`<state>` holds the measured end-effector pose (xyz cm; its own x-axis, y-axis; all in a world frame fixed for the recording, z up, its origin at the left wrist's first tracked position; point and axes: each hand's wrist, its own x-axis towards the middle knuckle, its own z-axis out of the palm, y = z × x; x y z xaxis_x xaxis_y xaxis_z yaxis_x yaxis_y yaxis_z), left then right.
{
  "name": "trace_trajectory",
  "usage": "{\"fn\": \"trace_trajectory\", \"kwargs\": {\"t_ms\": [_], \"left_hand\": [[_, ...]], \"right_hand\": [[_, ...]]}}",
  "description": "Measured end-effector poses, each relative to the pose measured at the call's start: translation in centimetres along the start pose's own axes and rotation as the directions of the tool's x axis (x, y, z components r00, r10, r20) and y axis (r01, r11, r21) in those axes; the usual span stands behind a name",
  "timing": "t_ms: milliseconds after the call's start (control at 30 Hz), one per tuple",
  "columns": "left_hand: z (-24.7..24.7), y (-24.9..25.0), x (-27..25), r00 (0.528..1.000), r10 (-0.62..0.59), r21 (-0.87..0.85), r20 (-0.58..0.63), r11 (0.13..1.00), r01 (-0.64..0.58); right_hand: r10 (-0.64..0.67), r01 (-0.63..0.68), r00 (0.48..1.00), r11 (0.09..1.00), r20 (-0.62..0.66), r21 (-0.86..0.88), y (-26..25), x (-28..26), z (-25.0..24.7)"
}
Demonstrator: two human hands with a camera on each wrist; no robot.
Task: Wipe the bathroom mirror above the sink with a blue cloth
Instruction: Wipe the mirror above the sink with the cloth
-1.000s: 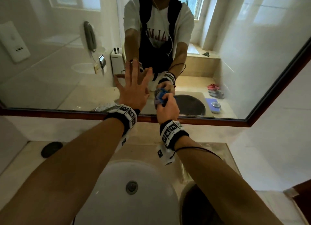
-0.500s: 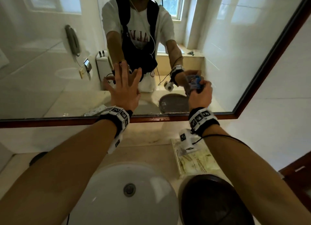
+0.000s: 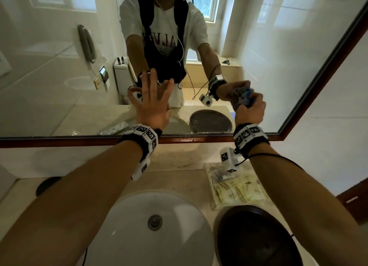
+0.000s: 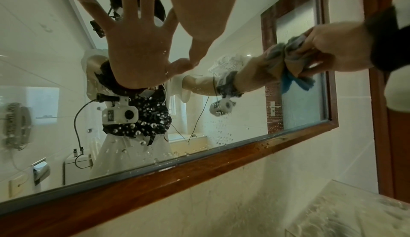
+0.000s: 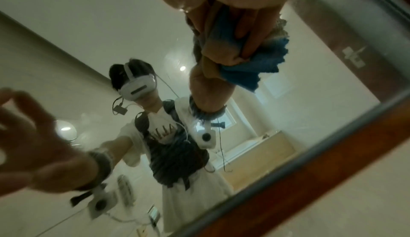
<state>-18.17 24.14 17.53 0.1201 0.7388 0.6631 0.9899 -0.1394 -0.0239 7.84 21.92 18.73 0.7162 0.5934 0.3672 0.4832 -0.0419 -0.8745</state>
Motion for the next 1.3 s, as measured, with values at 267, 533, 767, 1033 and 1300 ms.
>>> {"fn": "trace_trajectory", "kwargs": {"t_ms": [267, 533, 767, 1033, 1300], "left_hand": [[-0.9, -0.9, -0.3, 0.996, 0.067, 0.018, 0.05, 0.998, -0.068], [-0.7, -0.9, -0.3, 0.998, 0.055, 0.052, 0.044, 0.997, -0.057], [-0.8, -1.0, -0.2, 0.992, 0.066, 0.052, 0.108, 0.996, -0.072], [-1.0, -0.6, -0.3, 0.996, 0.029, 0.066, 0.084, 0.997, -0.035], [-1.0, -1.9, -0.5, 0.994, 0.099, 0.049, 0.035, 0.994, -0.101]], "right_hand": [[0.043, -0.019, 0.96, 0.996, 0.277, -0.091, 0.9, -8.8, 6.4], [-0.1, 0.124, 0.873, 0.992, 0.477, -0.02, -0.7, -14.6, 10.3], [0.069, -0.075, 0.951, 0.997, 0.303, 0.009, 3.3, -8.7, 5.9], [0.257, -0.255, 0.958, 0.966, 0.128, -0.036, 6.3, -4.4, 3.5], [0.181, -0.143, 0.954, 0.975, 0.237, -0.17, 4.6, -8.2, 6.4]]}}
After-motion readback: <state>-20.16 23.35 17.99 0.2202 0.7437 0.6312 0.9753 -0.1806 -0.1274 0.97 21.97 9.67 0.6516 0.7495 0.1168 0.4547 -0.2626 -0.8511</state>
